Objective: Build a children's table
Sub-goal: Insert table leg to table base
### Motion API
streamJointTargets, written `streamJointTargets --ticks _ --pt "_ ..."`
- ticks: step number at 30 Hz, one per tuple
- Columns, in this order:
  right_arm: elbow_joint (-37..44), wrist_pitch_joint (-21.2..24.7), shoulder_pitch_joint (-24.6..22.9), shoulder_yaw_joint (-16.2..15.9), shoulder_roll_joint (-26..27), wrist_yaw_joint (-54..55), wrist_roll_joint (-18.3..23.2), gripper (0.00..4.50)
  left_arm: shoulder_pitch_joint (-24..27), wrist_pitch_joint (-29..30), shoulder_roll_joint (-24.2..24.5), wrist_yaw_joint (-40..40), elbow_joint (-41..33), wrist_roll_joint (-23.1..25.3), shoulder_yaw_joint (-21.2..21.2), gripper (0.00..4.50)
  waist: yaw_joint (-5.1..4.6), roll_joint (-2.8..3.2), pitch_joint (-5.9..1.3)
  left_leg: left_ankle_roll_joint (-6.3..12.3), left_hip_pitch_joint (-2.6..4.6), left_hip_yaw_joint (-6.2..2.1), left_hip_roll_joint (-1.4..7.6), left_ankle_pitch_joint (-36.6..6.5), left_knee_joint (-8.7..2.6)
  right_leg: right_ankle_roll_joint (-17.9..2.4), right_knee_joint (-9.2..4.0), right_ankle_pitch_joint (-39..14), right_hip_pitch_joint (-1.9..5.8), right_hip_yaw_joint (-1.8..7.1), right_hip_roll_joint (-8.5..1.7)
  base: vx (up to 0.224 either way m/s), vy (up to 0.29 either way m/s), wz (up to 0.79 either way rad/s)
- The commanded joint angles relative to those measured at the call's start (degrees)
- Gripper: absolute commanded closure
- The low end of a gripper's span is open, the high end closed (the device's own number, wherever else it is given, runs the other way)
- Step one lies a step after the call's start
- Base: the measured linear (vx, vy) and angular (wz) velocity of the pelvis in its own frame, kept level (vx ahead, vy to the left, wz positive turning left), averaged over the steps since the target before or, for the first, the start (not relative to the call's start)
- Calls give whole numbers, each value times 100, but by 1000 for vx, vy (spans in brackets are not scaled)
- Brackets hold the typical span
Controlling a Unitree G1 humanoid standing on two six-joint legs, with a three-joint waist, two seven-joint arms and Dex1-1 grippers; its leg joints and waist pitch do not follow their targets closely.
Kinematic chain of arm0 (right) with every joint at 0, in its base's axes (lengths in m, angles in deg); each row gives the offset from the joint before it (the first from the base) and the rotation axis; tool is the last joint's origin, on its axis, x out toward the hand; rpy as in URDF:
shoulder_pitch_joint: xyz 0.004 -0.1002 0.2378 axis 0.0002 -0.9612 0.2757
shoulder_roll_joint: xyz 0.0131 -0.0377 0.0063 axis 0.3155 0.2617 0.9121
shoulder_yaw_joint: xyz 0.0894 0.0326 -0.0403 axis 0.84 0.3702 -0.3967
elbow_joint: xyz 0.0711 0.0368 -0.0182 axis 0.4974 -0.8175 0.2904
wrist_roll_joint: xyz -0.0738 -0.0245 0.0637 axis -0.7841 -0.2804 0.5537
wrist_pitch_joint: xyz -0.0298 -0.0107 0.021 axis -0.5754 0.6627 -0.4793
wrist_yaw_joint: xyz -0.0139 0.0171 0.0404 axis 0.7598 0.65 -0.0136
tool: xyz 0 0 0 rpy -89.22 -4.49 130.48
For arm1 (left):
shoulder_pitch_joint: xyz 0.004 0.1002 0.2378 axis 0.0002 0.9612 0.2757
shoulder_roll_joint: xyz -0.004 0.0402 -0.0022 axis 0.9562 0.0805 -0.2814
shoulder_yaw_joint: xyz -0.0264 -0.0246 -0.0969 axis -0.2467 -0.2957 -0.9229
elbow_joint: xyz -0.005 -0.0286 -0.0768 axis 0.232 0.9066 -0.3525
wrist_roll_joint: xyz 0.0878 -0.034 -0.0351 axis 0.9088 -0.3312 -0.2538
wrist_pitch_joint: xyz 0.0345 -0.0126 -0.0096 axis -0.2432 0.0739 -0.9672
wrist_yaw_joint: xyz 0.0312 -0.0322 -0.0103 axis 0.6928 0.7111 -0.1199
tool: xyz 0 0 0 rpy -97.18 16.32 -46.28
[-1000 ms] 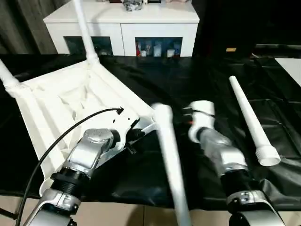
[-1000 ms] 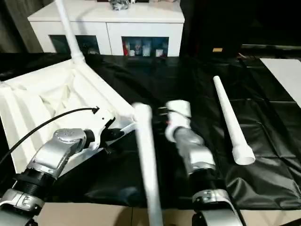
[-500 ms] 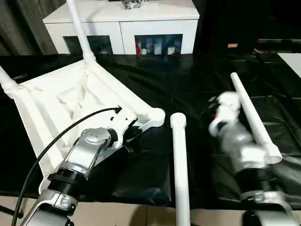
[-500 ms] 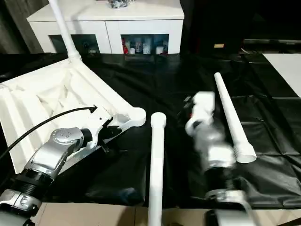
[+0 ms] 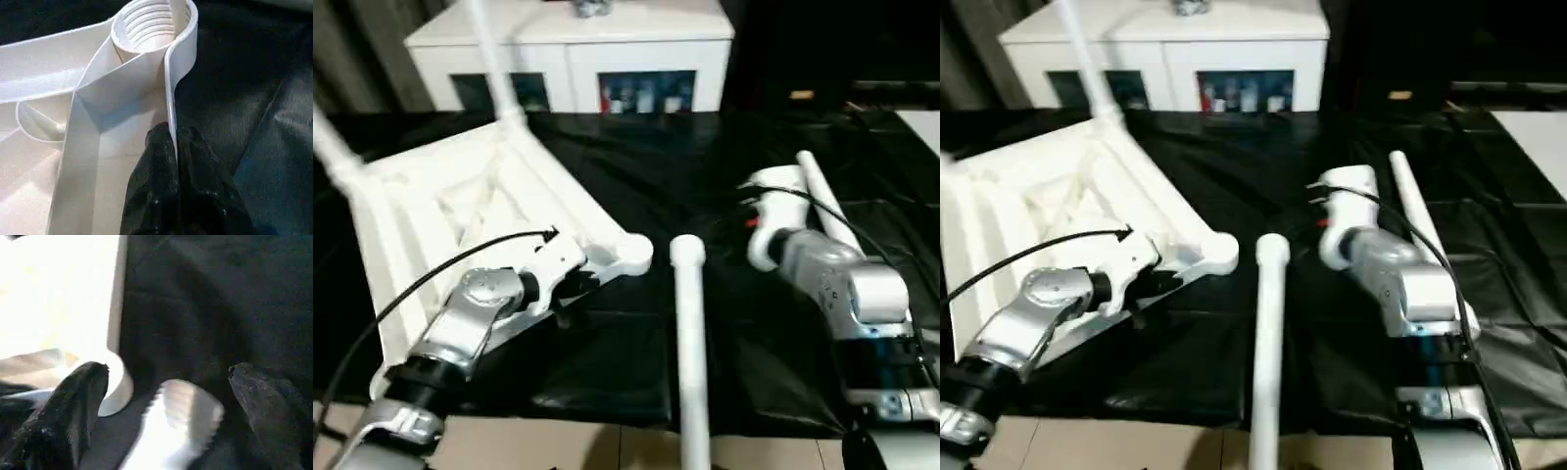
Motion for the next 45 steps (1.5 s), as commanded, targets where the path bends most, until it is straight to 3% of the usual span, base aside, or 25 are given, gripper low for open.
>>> streamJointTargets --ticks 1,2,3,4,7,8,9,11,13,16,17,18,19,20,21,22,23,25,27,30,32,35,36,41,45 --pt "101 143 -6 -3 -13 7 54 7 -74 -100 174 139 96 306 10 450 8 -25 -397 -60 63 30 36 -1189 -400 -1126 -387 -1170 326 187 -221 0 0 0" --pt "132 194 -8 -10 8 3 47 7 -113 -31 155 94 136 196 -92 450 20 -40 -396 -105 48 29 25 -1155 -400 -1104 -377 -1162 338 190 -221 0 0 0" --pt "193 301 -33 -38 44 13 50 0 -168 164 159 -8 47 -44 -313 405 20 -78 -397 -122 42 33 23 -1124 -402 -1090 -373 -1149 342 193 -226 0 0 0" --pt "193 301 -33 -38 44 13 50 0 -168 164 159 -8 47 -44 -313 394 31 -55 -400 -124 36 24 21 -1085 -398 -1078 -362 -1129 342 194 -230 0 0 0" --pt "443 810 -123 -179 -20 54 58 0 -212 607 320 -179 -380 -508 -711 379 31 -113 -397 -133 11 21 10 -992 -395 -1067 -348 -1139 367 196 -240 0 0 0" --pt "488 906 -135 -206 -42 70 61 0 -218 642 362 -197 -436 -562 -760 356 23 -93 -398 -136 6 14 10 -929 -394 -1066 -333 -1133 365 193 -235 0 0 0" --pt "537 1051 -135 -258 -81 122 49 0 -225 735 427 -258 -556 -689 -864 346 15 -131 -382 -131 8 25 2 -971 -391 -1036 -357 -1261 348 190 -221 0 0 0" --pt "556 1150 -121 -297 -104 174 29 0 -235 802 472 -316 -637 -799 -952 340 19 -119 -376 -143 22 32 -2 -976 -386 -986 -373 -1411 329 198 -222 0 0 0" --pt "564 1216 -103 -306 -98 162 44 0 -236 898 506 -350 -749 -903 -1036 305 39 -119 -378 -169 35 23 14 -998 -392 -955 -358 -1465 321 198 -226 0 0 0" --pt "529 1324 -61 -343 -72 105 55 0 -232 1000 557 -381 -963 -1024 -1167 282 46 -119 -394 -182 27 30 14 -876 -384 -1001 -326 -1175 324 198 -217 0 0 0" --pt "531 1399 -65 -389 -66 41 79 0 -217 1159 566 -373 -1152 -1118 -1233 282 41 -156 -394 -170 22 36 15 -852 -383 -1005 -328 -1102 328 200 -212 0 0 0" --pt "544 1467 -70 -420 -65 11 99 0 -201 1292 571 -364 -1293 -1183 -1274 268 60 -138 -404 -171 29 32 16 -787 -377 -1042 -302 -956 335 199 -217 0 0 0" --pt "516 1523 -130 -593 -79 -71 103 0 -79 1745 590 -521 -1828 -1491 -1268 268 64 -184 -404 -157 17 39 15 -737 -374 -1080 -293 -843 343 198 -213 0 0 0" --pt "516 1523 -130 -593 -79 -71 103 0 -79 1745 590 -521 -1828 -1491 -1268 268 74 -170 -419 -189 13 25 30 -685 -371 -1126 -240 -744 369 198 -238 0 0 0" --pt "516 1523 -130 -593 -79 -71 103 0 -79 1745 590 -521 -1828 -1491 -1268 268 72 -162 -399 -162 14 41 20 -690 -371 -1147 -275 -748 334 194 -218 0 0 0" --pt "347 1617 -231 -952 -77 -95 4 0 257 2624 672 -871 -3009 -2182 -1092 268 71 -225 -409 -175 13 39 28 -694 -371 -1175 -246 -730 363 194 -230 0 0 0" --pt "347 1617 -231 -952 -77 -95 4 0 257 2624 672 -871 -3009 -2182 -1092 268 80 -208 -410 -204 2 21 48 -653 -381 -1215 -209 -696 375 194 -258 0 0 0" --pt "208 1667 -259 -1209 -92 -40 -137 0 444 3089 693 -960 -3608 -2555 -962 268 63 -202 -374 -201 12 58 24 -843 -376 -1221 -285 -962 317 196 -214 0 0 0" --pt "14 1772 -226 -1353 -62 55 -254 0 533 3365 655 -873 -3870 -2657 -875 268 57 -260 -346 -214 -9 58 7 -999 -387 -1093 -324 -1280 326 198 -201 0 0 0" --pt "-221 1900 -151 -1342 19 102 -267 19 504 3453 571 -672 -3737 -2446 -853 259 64 -231 -320 -294 32 32 -2 -1348 -403 -713 -416 -2213 291 198 -213 0 0 0" --pt "-396 1907 -112 -1357 48 163 -336 30 460 3501 545 -544 -3601 -2247 -846 259 55 -245 -324 -329 40 19 2 -1375 -414 -603 -424 -2242 280 194 -200 0 0 0" --pt "-517 1873 -94 -1343 46 198 -372 61 431 3779 584 -389 -3735 -2329 -896 259 63 -248 -311 -367 73 11 1 -1537 -422 -496 -458 -2484 256 191 -205 0 0 0" --pt "-561 1860 -83 -1311 47 204 -374 70 421 3879 606 -339 -3808 -2405 -918 259 60 -246 -306 -389 98 1 4 -1625 -433 -516 -452 -2480 250 189 -201 0 0 0" --pt "-755 1798 -20 -1041 125 274 -350 100 384 4004 613 -208 -3885 -2513 -940 259 53 -259 -341 -402 78 -13 1 -1557 -441 -636 -404 -2048 294 183 -191 0 0 0" --pt "-990 1721 137 -663 179 355 -301 151 337 3975 587 -106 -3838 -2390 -975 259 50 -267 -354 -381 79 2 -6 -1466 -427 -743 -388 -1824 306 188 -189 0 0 0"
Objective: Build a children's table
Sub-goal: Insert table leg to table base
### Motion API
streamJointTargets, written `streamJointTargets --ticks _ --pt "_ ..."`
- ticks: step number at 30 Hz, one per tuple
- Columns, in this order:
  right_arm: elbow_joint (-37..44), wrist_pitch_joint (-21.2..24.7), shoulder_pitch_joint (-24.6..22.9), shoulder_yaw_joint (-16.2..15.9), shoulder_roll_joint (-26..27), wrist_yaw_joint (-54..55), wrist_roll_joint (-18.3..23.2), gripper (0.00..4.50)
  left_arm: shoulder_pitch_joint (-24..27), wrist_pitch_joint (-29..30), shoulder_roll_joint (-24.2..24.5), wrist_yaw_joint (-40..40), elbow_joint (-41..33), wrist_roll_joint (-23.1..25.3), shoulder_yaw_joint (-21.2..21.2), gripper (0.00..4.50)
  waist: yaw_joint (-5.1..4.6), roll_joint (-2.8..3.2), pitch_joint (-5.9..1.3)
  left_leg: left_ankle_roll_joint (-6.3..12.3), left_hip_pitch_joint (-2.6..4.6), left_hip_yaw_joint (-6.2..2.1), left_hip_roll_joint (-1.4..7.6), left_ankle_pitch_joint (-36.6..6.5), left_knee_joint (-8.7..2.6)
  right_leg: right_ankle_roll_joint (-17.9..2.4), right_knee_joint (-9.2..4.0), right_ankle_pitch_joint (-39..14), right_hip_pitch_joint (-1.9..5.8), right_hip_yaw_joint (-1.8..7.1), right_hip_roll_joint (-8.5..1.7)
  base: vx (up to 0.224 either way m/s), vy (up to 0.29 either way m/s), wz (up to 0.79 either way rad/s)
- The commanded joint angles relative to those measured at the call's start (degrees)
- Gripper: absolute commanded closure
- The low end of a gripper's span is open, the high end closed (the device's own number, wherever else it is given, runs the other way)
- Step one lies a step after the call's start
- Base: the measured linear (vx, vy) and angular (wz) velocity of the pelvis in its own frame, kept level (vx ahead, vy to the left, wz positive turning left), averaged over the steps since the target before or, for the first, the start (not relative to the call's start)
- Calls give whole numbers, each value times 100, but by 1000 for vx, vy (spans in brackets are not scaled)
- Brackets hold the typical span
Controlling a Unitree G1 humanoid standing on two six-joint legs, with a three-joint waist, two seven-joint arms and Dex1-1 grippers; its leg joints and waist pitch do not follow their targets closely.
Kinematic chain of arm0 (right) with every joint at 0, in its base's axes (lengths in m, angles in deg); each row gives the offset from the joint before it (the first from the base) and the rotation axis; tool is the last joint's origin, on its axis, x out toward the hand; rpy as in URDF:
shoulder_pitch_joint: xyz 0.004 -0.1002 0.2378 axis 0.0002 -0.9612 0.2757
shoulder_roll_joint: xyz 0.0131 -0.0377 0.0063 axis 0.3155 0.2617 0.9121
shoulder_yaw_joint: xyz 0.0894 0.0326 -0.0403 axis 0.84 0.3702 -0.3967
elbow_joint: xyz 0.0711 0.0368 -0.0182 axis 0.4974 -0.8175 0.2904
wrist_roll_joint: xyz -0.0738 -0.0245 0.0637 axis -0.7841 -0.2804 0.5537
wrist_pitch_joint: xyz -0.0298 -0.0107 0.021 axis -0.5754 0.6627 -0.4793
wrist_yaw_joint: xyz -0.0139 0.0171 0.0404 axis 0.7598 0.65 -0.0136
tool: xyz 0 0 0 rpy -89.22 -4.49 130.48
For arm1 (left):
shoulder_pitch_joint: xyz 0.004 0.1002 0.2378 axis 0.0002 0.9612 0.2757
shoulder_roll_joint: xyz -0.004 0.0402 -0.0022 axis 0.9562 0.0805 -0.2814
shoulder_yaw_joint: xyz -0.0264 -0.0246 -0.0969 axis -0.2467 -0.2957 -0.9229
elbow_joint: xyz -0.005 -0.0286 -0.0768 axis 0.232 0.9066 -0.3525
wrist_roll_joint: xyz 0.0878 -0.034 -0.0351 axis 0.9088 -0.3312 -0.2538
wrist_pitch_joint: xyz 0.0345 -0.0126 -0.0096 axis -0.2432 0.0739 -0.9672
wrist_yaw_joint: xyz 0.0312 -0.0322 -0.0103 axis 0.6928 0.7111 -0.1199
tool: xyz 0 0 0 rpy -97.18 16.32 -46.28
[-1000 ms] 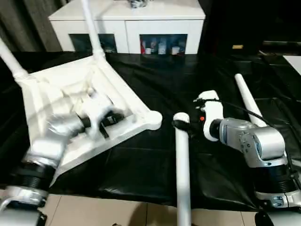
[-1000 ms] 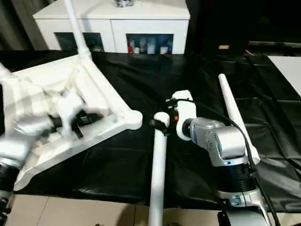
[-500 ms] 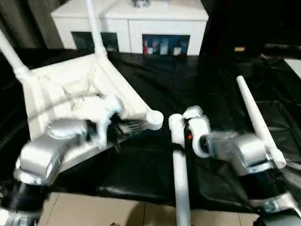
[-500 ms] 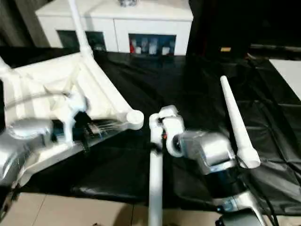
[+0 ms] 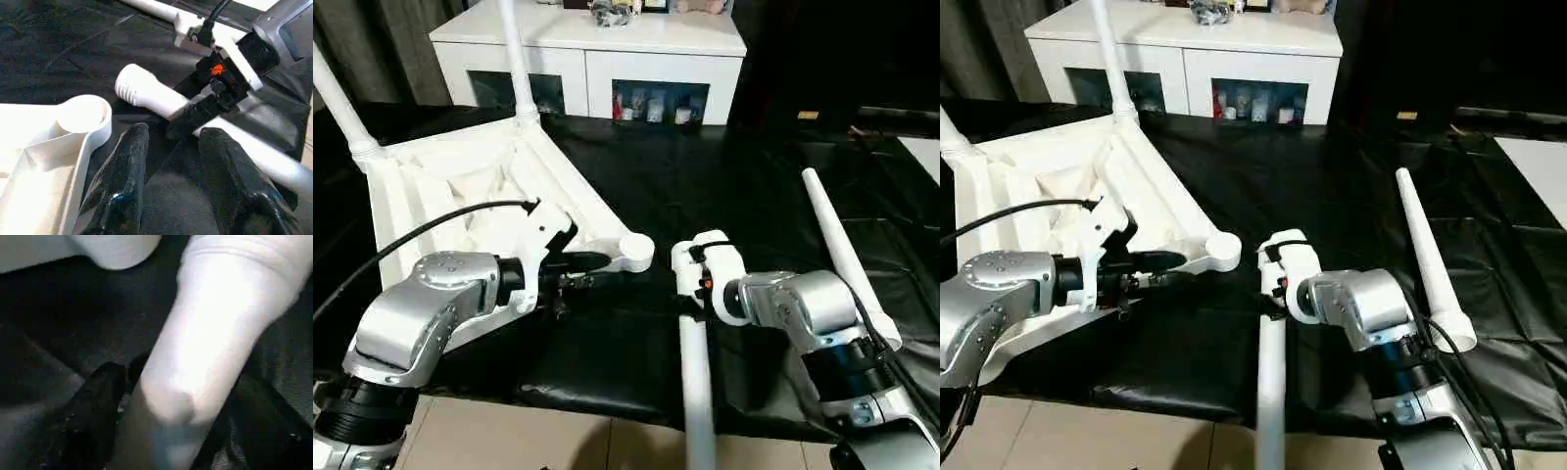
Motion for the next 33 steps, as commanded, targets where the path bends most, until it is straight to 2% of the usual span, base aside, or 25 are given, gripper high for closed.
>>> streamJointTargets --ticks 1,5,6,7,8,9,10,12,13,16,20,21,22,23,24,25,26,27,28,29,30,31,32,33 --pt "-244 45 41 146 -25 125 -36 151 -119 -13 26 62 -44 140 -78 259 8 28 -325 -339 7 10 -7 -1479 -436 -786 -431 -1776 256 179 -193 0 0 0" --pt "-307 0 75 349 -7 222 -39 190 -84 14 118 137 -94 158 10 259 15 40 -327 -350 9 10 -7 -1457 -438 -811 -424 -1706 261 174 -190 0 0 0" --pt "-318 5 80 429 17 252 -30 197 -85 33 120 150 -107 129 13 259 18 70 -330 -361 12 8 -9 -1453 -436 -825 -418 -1682 260 175 -192 0 0 0" --pt "-353 18 99 592 58 300 5 197 -112 67 121 160 -110 84 9 259 13 53 -331 -365 12 12 -10 -1450 -436 -842 -418 -1629 263 171 -182 0 0 0" --pt "-353 18 99 592 58 300 5 214 -112 67 121 160 -110 84 9 259 15 74 -333 -373 13 9 -10 -1450 -436 -856 -410 -1599 263 174 -186 0 0 0" --pt "-371 30 111 673 78 321 29 223 -125 83 118 165 -109 67 5 259 12 62 -335 -363 14 14 -14 -1458 -432 -883 -415 -1553 267 172 -183 0 0 0" --pt "-380 58 153 849 114 361 81 229 -163 120 83 162 -77 24 -36 259 14 89 -337 -365 14 11 -16 -1443 -431 -903 -405 -1527 271 173 -187 0 0 0" --pt "-312 110 194 1047 128 366 171 241 -205 164 39 172 -28 -21 -91 259 10 90 -339 -369 17 12 -17 -1430 -429 -926 -402 -1474 273 167 -179 0 0 0" --pt "-224 206 249 1237 110 341 273 249 -240 208 -8 182 23 -80 -161 230 11 81 -339 -357 14 19 -22 -1421 -424 -941 -402 -1453 280 169 -178 0 0 0" --pt "-131 305 361 1407 -1 258 373 259 -267 184 -50 224 78 -130 -239 218 12 99 -345 -342 8 12 -22 -1315 -418 -961 -393 -1348 299 163 -176 0 0 0" --pt "-75 263 570 1543 -244 140 412 264 -293 122 -128 329 141 -165 -329 169 6 116 -343 -322 -2 23 -33 -1246 -399 -955 -392 -1357 309 167 -175 0 0 0" --pt "-110 258 693 1654 -278 110 476 264 -320 91 -188 366 186 -193 -376 159 4 101 -347 -293 -10 30 -35 -1176 -391 -971 -395 -1296 311 167 -173 0 0 0" --pt "-206 213 993 1963 -274 53 671 264 -410 25 -333 485 341 -224 -473 159 -10 96 -350 -273 -14 35 -42 -1172 -384 -1012 -392 -1281 314 167 -171 0 0 0" --pt "-247 211 1108 2098 -258 33 762 264 -445 2 -395 535 405 -239 -514 159 -17 84 -362 -251 -10 42 -50 -1162 -372 -1031 -395 -1262 316 168 -165 0 0 0" --pt "-309 196 1241 2319 -206 67 884 264 -488 -1 -496 616 476 -279 -590 140 -3 87 -381 -217 -22 34 -44 -1027 -364 -1064 -368 -1105 332 167 -168 0 0 0" --pt "-389 151 1374 2602 -123 144 1034 264 -526 14 -605 696 537 -329 -672 140 -5 86 -373 -196 -28 37 -44 -1000 -364 -1084 -368 -1060 325 168 -166 0 0 0" --pt "-391 150 1378 2609 -121 146 1038 264 -527 15 -608 698 538 -330 -675 127 1 94 -367 -193 -22 37 -39 -1016 -365 -1107 -367 -1067 315 165 -170 0 0 0" --pt "-461 -21 1501 2909 -15 297 1176 265 -566 53 -753 793 608 -408 -781 119 -9 94 -359 -179 -24 49 -30 -1067 -358 -1148 -378 -1096 306 169 -180 0 0 0" --pt "-596 -718 1714 3446 202 717 1401 265 -602 129 -1064 936 692 -588 -928 110 1 82 -366 -184 -18 57 -36 -1037 -351 -1177 -380 -1108 298 166 -185 0 0 0" --pt "-617 -849 1746 3531 240 784 1442 265 -602 136 -1112 950 698 -617 -941 103 9 86 -377 -187 -9 59 -28 -1017 -352 -1192 -374 -1089 294 166 -197 0 0 0" --pt "-707 -1327 1887 3889 412 1040 1642 265 -573 162 -1336 977 685 -753 -926 97 17 84 -376 -173 -11 58 -26 -1004 -357 -1193 -378 -1074 291 154 -187 0 0 0" --pt "-768 -1641 1974 4094 549 1189 1791 265 -538 153 -1490 975 660 -800 -821 97 15 97 -377 -172 -7 62 -21 -1015 -356 -1198 -375 -1062 283 158 -192 0 0 0" --pt "-774 -1663 1985 4113 567 1202 1800 265 -537 150 -1508 980 662 -794 -800 92 13 98 -376 -160 -4 69 -26 -1047 -354 -1199 -383 -1089 267 157 -190 0 0 0" --pt "-792 -1986 2105 4262 816 1363 1826 265 -539 115 -1738 1033 721 -749 -559 69 20 102 -381 -118 -10 69 -23 -1021 -360 -1196 -371 -949 274 144 -165 0 0 0"
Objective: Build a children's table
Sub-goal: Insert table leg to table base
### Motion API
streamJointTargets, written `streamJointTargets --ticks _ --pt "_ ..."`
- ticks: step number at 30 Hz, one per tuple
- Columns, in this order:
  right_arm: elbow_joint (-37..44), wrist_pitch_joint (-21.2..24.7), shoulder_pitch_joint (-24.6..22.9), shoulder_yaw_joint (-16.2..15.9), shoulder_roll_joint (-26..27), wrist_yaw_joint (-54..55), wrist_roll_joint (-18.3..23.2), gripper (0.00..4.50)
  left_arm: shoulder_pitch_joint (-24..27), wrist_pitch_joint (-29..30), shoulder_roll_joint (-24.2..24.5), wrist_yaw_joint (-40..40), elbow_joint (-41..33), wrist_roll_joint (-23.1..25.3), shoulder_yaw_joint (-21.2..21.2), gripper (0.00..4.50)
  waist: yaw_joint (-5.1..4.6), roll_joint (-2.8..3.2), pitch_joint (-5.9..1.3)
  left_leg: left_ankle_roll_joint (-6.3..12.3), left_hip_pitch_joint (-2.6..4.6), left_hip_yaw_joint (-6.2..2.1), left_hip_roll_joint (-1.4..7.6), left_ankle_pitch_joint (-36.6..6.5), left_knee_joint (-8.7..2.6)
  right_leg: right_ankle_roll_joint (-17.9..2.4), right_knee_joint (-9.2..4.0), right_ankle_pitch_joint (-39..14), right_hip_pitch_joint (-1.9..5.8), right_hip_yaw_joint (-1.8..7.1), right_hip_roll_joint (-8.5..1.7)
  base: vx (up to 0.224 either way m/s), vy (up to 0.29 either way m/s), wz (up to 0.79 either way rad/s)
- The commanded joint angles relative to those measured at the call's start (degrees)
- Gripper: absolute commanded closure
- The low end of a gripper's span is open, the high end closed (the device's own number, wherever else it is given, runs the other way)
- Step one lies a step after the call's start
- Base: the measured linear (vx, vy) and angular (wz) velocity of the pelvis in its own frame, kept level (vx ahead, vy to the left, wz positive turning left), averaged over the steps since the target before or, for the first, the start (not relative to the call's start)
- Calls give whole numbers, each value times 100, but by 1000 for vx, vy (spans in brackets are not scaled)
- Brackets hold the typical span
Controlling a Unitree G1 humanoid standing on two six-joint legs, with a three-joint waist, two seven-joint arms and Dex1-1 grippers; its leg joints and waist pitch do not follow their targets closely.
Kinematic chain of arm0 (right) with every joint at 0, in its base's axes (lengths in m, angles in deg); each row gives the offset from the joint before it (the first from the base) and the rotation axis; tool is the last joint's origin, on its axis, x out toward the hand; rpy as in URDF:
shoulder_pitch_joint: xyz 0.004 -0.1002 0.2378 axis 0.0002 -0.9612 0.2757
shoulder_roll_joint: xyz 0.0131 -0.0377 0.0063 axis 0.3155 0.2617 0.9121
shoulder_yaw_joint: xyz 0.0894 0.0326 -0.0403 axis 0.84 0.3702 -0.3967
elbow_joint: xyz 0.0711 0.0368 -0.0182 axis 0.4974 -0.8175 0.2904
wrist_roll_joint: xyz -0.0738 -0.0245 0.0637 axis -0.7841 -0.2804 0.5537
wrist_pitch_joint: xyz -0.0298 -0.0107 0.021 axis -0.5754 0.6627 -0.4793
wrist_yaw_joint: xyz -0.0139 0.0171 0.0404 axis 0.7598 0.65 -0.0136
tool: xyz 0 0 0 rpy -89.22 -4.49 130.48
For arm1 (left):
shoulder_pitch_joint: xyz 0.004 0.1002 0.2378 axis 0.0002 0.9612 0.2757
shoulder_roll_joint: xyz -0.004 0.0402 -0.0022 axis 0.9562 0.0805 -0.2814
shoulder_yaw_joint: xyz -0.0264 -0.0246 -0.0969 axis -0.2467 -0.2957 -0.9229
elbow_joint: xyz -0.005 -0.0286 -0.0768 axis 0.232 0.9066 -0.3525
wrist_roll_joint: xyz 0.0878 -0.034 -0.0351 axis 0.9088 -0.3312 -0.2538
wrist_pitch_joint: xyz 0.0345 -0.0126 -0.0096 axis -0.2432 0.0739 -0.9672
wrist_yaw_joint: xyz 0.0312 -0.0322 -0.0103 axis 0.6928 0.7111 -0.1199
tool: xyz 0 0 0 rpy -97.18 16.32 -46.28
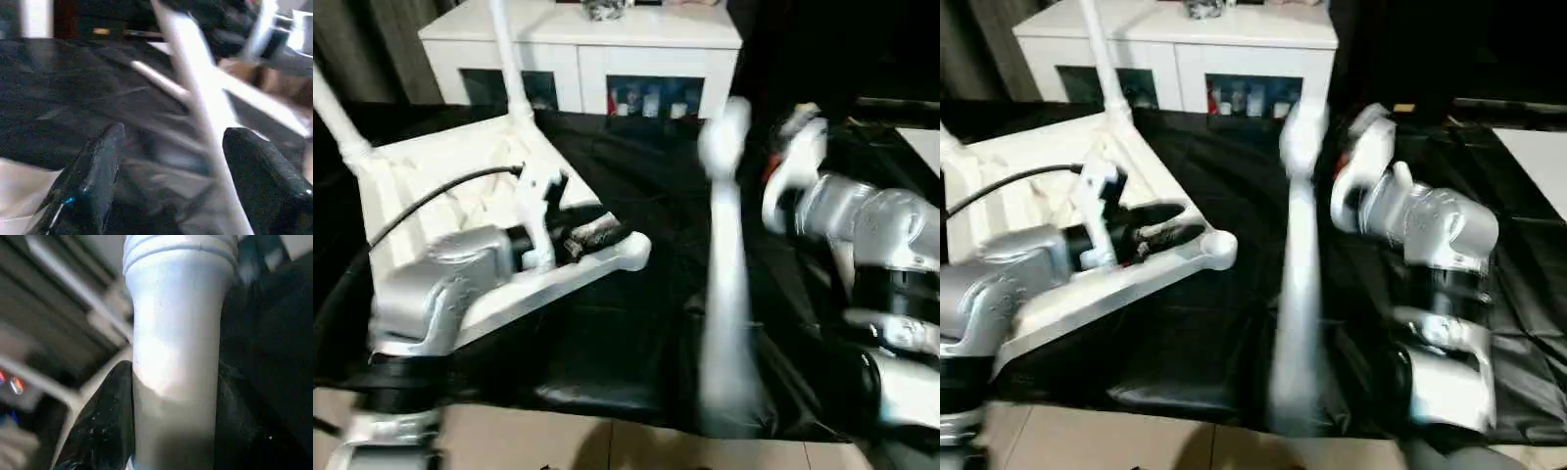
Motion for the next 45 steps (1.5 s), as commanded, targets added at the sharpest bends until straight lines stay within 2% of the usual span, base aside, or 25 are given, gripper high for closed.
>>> streamJointTargets --ticks 1,3,5,6,11,14,19,22,26,30,31,34,36,45 --pt "-20 -341 143 144 136 212 136 265 -27 13 -106 81 43 -34 211 61 10 48 -423 -109 17 50 -26 -995 -362 -1153 -356 -934 322 141 -167 0 0 0" --pt "23 -564 188 172 326 326 106 265 -56 21 -234 85 107 -57 306 53 4 46 -434 -83 2 42 -31 -885 -362 -1129 -343 -771 353 133 -171 0 0 0" --pt "26 -784 238 250 480 442 147 265 -75 52 -328 91 137 -59 372 26 -14 31 -427 -77 -9 48 -36 -903 -364 -1094 -354 -812 355 136 -176 0 0 0" --pt "44 -1137 314 389 666 588 269 265 -81 48 -447 125 184 -30 447 16 -21 38 -424 -80 -8 51 -36 -946 -364 -1064 -368 -902 348 137 -182 0 0 0" --pt "-2 -1360 410 632 806 816 579 266 -1 -247 -392 134 300 230 600 0 -35 58 -409 -87 12 42 -39 -1079 -380 -897 -395 -1147 331 125 -161 0 0 0" --pt "-152 -1548 514 977 801 1043 837 266 121 -488 -231 98 420 395 622 0 -39 68 -414 -117 14 40 -47 -1061 -380 -823 -389 -1119 333 128 -159 0 0 0" --pt "-253 -1876 530 1131 734 1233 954 266 240 -593 -81 74 341 463 600 0 -32 76 -439 -113 2 47 -48 -875 -362 -935 -343 -796 345 128 -161 0 0 0" --pt "-331 -1963 544 1167 662 1308 1029 266 359 -619 15 -20 253 377 528 0 -27 72 -449 -35 -23 56 -55 -697 -339 -1004 -308 -494 359 127 -152 0 0 0" --pt "-409 -2153 576 1223 626 1327 1039 266 518 -514 158 -118 168 288 515 0 -21 78 -453 29 -29 60 -52 -630 -329 -1044 -294 -420 348 124 -152 0 0 0" --pt "-459 -2291 600 1251 601 1336 1102 266 628 -386 317 -245 99 211 560 0 -38 72 -445 48 -28 69 -57 -735 -330 -1044 -301 -581 337 125 -144 0 0 0" --pt "-464 -2309 592 1227 590 1348 1125 266 648 -364 338 -253 78 198 564 29 -33 76 -446 45 -24 66 -56 -740 -330 -1042 -299 -587 338 125 -147 0 0 0" --pt "-510 -2325 592 1175 561 1354 1179 266 698 -316 366 -312 23 124 564 43 -34 78 -438 21 -27 68 -54 -788 -333 -1034 -306 -649 333 123 -144 0 0 0" --pt "-529 -2331 590 1133 559 1346 1181 266 657 -402 311 -238 57 146 505 70 -32 79 -442 13 -24 67 -54 -778 -329 -1025 -303 -625 332 124 -142 0 0 0" --pt "-591 -2396 528 995 529 1351 1235 266 622 -449 382 -437 -52 17 471 142 -27 80 -451 29 -36 67 -62 -711 -318 -1064 -285 -507 345 126 -142 0 0 0"
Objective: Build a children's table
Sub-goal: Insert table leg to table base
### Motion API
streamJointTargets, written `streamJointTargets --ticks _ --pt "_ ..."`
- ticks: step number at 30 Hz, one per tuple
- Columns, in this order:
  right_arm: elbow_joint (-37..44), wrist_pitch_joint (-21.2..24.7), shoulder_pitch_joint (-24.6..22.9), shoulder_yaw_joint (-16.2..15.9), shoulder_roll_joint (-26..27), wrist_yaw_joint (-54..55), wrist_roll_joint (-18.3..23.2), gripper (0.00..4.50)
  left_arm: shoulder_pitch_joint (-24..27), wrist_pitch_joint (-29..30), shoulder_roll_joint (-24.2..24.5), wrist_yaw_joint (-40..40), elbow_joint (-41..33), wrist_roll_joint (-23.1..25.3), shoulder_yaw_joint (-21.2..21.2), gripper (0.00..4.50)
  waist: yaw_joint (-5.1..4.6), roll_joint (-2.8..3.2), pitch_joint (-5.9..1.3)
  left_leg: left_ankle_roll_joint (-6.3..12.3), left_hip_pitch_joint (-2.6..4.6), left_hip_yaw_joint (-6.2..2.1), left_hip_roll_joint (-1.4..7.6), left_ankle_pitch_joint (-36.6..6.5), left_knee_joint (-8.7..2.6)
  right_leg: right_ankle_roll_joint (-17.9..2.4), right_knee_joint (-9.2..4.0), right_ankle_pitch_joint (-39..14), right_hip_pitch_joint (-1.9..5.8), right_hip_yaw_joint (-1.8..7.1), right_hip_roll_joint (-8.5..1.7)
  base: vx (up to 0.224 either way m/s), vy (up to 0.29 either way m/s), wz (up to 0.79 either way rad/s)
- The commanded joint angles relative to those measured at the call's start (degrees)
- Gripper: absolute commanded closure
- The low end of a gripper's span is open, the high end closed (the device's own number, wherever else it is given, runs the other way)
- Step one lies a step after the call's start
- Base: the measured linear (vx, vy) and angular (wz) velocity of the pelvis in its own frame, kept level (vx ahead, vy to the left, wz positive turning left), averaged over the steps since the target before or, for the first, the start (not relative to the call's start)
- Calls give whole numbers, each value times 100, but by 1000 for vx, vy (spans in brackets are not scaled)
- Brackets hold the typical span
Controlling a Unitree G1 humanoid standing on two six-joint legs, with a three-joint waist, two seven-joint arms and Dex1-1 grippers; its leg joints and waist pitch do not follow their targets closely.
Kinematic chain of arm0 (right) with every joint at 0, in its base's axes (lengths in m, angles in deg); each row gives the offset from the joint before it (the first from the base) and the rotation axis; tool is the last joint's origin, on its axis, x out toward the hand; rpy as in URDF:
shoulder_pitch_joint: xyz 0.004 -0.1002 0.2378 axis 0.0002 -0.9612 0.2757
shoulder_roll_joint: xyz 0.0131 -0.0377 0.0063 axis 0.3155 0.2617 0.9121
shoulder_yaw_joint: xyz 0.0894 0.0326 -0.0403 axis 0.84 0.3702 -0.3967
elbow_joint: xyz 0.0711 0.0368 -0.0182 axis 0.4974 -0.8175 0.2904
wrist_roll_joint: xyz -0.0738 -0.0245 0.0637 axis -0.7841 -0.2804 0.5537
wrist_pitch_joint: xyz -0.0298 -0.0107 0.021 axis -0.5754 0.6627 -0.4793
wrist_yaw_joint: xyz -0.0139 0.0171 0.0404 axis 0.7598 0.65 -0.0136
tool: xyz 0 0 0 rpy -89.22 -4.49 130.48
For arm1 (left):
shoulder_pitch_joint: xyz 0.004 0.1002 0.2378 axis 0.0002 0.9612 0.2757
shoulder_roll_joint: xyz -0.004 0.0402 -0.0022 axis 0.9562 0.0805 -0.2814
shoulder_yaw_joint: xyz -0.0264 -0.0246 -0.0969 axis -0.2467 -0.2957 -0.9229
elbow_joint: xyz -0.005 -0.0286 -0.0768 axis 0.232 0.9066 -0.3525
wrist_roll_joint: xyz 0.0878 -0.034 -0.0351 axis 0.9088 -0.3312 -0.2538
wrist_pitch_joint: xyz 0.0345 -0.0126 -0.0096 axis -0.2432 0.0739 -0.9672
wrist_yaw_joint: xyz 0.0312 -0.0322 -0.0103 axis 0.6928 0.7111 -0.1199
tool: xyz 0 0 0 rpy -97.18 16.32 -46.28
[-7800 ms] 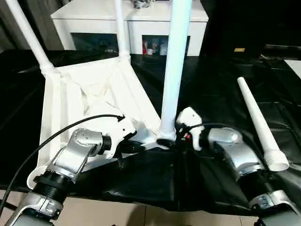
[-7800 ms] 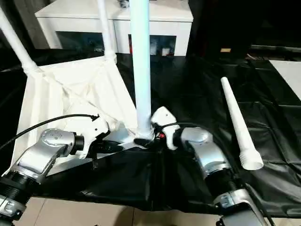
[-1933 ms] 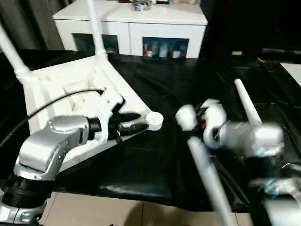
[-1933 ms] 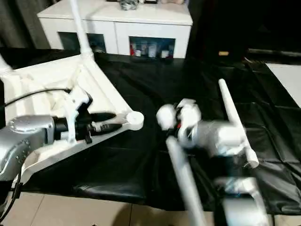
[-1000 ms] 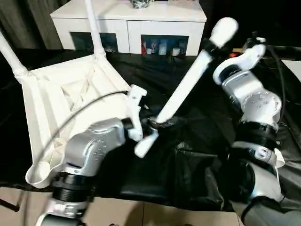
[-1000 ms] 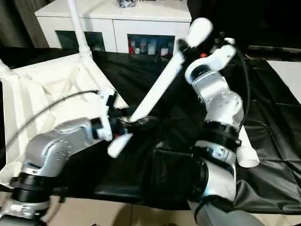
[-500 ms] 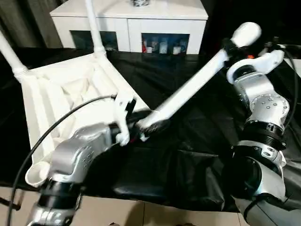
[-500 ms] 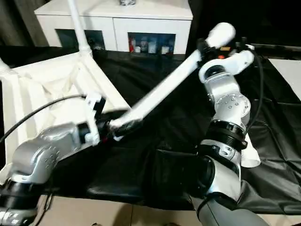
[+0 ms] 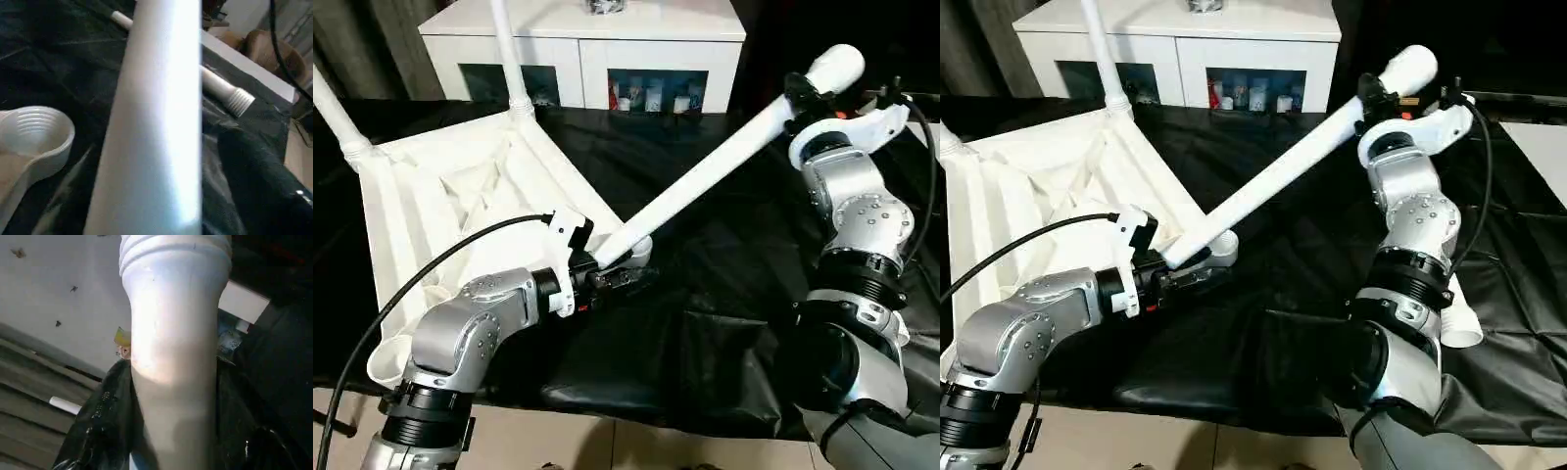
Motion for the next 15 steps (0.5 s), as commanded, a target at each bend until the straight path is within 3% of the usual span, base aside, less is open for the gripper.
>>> streamJointTargets --ticks 1,2,6,15 --pt "-31 -55 98 -73 -62 53 115 266 -62 -39 58 -64 -146 -22 -50 142 12 34 -477 31 26 65 -56 -722 -328 -1062 -302 -508 408 128 -145 0 0 0" --pt "-37 -55 99 -70 -66 54 121 266 -54 -52 62 -66 -149 -15 -53 168 10 29 -475 32 21 66 -60 -719 -326 -1061 -303 -500 411 130 -143 0 0 0" --pt "-60 -40 78 -125 -100 54 138 266 -71 -143 65 7 -72 20 -135 182 12 23 -474 37 21 64 -58 -735 -325 -1049 -305 -549 413 130 -146 0 0 0" --pt "-95 -39 58 -192 -118 63 203 266 -122 -185 73 73 11 3 -190 265 15 30 -480 30 26 65 -58 -738 -317 -1055 -299 -537 409 128 -142 0 0 0"
